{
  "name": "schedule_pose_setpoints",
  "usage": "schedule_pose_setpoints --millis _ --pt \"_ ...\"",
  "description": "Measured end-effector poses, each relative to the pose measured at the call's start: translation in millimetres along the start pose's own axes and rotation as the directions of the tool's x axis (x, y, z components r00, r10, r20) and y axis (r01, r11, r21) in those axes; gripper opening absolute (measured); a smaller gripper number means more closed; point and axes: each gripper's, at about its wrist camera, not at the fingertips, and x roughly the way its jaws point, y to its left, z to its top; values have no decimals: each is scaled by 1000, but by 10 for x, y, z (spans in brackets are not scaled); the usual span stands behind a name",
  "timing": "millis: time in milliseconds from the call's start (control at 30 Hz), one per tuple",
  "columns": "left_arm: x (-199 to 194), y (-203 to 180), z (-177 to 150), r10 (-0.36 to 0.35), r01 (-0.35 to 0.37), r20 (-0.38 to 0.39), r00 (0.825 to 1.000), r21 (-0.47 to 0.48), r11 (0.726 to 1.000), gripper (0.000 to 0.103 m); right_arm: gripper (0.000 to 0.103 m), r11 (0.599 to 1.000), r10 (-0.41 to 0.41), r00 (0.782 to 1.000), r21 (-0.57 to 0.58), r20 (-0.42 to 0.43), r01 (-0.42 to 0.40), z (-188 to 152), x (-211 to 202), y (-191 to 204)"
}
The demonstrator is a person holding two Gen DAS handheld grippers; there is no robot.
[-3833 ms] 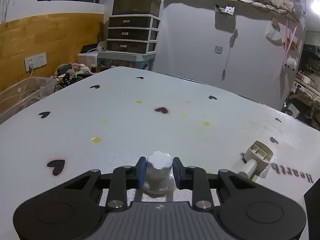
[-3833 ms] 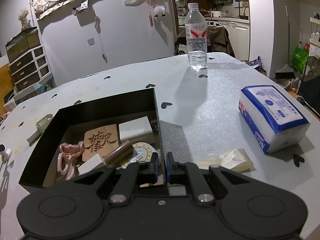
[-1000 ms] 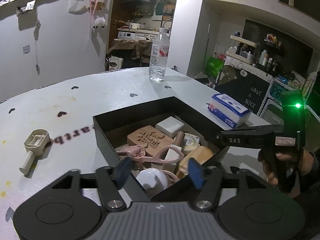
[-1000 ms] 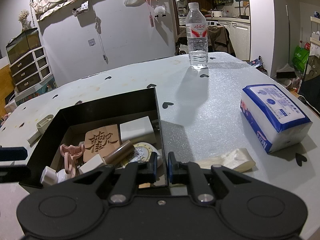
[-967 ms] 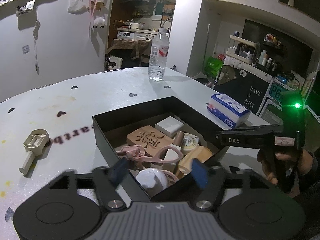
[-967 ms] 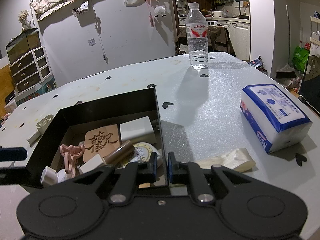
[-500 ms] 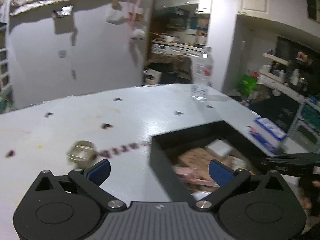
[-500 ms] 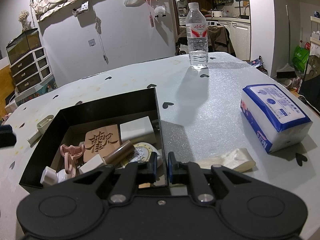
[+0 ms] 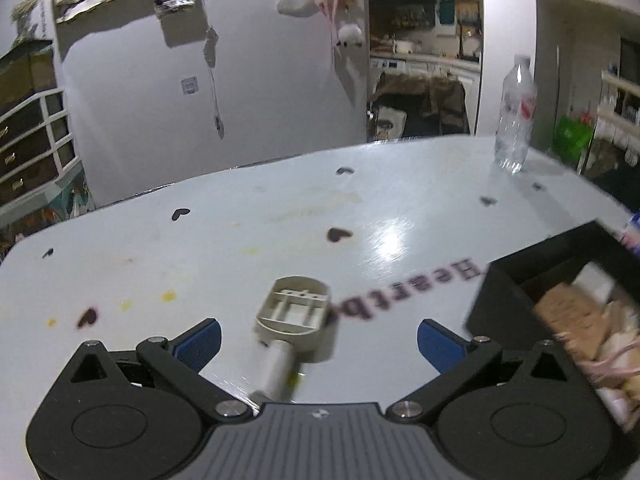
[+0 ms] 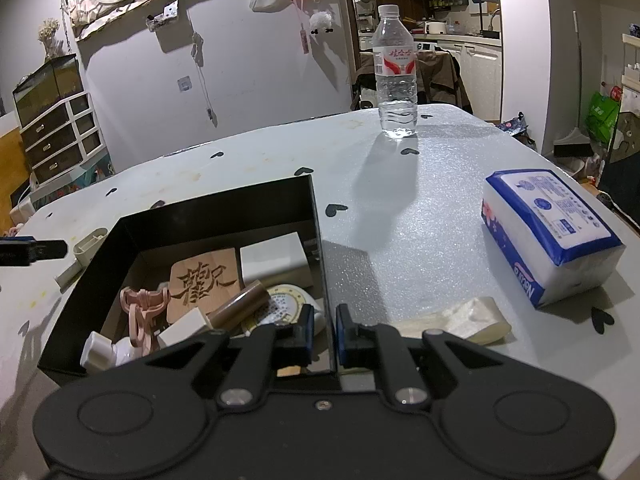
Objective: Organize rigid objects
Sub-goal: 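Move the left gripper to the beige plastic handled part and grasp it, then carry the beige handled part with the left gripper into the black box and release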
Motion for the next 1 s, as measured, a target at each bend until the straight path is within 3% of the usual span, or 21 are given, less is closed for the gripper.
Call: schedule_pose_setpoints --millis 133,200,333,467,567,767,1000 --pt "211 47 -3 10 -8 -35 999 62 998 91 13 1000 -3 1000 -2 -3 3 8 2 15" --pt "311 85 -18 4 -1 -58 998 57 998 80 13 1000 -3 1000 -2 -3 3 8 3 17" --pt "448 119 -61 9 -4 -90 996 53 999 71 13 1000 -4 1000 -4 -6 4 12 13 14" --pt "494 164 -93 -9 12 -82 997 25 1000 63 13 1000 -6 1000 -8 -10 6 19 33 11" --pt "502 178 -89 -27 27 -73 997 7 1000 48 13 1000 -8 1000 -9 -13 8 23 40 14" --pt "450 171 -120 -29 28 -54 998 -17 999 48 13 1000 -10 1000 -10 -14 10 27 43 16" --pt "36 53 5 -116 115 60 991 11 993 48 11 1000 -12 1000 -14 -16 12 27 46 18"
